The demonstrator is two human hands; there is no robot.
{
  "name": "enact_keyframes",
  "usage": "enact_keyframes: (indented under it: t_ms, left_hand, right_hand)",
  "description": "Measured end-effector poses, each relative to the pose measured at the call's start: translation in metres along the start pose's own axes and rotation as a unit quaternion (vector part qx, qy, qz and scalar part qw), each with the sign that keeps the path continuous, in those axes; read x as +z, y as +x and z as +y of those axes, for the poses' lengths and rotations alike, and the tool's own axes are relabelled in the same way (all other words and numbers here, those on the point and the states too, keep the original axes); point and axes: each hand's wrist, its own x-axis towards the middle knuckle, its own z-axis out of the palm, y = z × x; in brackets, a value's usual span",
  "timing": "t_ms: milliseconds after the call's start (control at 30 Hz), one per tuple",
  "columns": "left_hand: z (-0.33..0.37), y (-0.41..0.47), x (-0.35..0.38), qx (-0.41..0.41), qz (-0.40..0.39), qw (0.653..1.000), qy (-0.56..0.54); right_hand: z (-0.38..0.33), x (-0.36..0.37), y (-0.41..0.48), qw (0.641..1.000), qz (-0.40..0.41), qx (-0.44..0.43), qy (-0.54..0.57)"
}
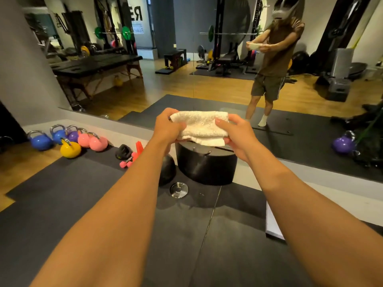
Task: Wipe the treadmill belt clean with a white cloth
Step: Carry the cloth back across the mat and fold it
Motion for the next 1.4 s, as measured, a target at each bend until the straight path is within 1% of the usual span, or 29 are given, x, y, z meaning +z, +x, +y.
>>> enact_keyframes:
  t_ms: [167,233,333,400,467,567,733,833,900,1000,1100,1167,1300,1400]
  left_hand:
    - [-0.029,0.147,0.013,-0.036,-0.03,0.999,-0.013]
    - [-0.037,0.202,0.024,-0.053,-0.039,0.997,-0.032]
    - [-0.055,0.277,0.047,-0.074,-0.056,0.995,-0.027]
    - [-0.074,0.324,0.066,-0.083,-0.072,0.994,-0.025]
    - [-0.096,0.37,0.085,-0.094,-0.086,0.992,-0.012]
    - [-0.134,0.433,0.109,-0.117,-0.083,0.99,0.016]
    - [-0.2,0.525,0.143,-0.161,-0.092,0.982,0.044]
    - [-0.252,0.573,0.164,-0.185,-0.103,0.974,0.08]
    - [-0.302,0.601,0.179,-0.214,-0.104,0.967,0.093]
    - [-0.385,0.635,0.202,-0.25,-0.103,0.957,0.109]
    - [-0.465,0.664,0.219,-0.294,-0.106,0.943,0.114]
    - [-0.515,0.678,0.226,-0.316,-0.123,0.931,0.132]
    - [-0.597,0.7,0.248,-0.299,-0.163,0.928,0.153]
    - [-0.628,0.706,0.261,-0.258,-0.183,0.928,0.197]
  right_hand:
    - [0.016,0.02,0.126,0.998,0.014,0.032,0.055]
    - [0.019,0.026,0.171,0.997,0.044,0.039,0.052]
    - [0.03,0.027,0.236,0.993,0.095,0.065,0.019]
    - [0.043,0.022,0.28,0.991,0.109,0.079,0.014]
    - [0.061,0.018,0.326,0.99,0.112,0.086,0.011]
    - [0.099,0.014,0.394,0.988,0.115,0.101,0.002]
    - [0.162,0.011,0.49,0.979,0.122,0.157,0.036]
    - [0.205,0.014,0.538,0.968,0.146,0.201,0.03]
    - [0.241,0.015,0.567,0.958,0.16,0.235,0.021]
    - [0.308,0.012,0.605,0.935,0.198,0.293,0.014]
    - [0.378,0.009,0.643,0.914,0.23,0.335,0.0]
    - [0.425,0.009,0.663,0.904,0.239,0.354,-0.011]
    - [0.505,0.002,0.692,0.893,0.245,0.377,-0.03]
    - [0.552,-0.004,0.707,0.88,0.26,0.398,-0.023]
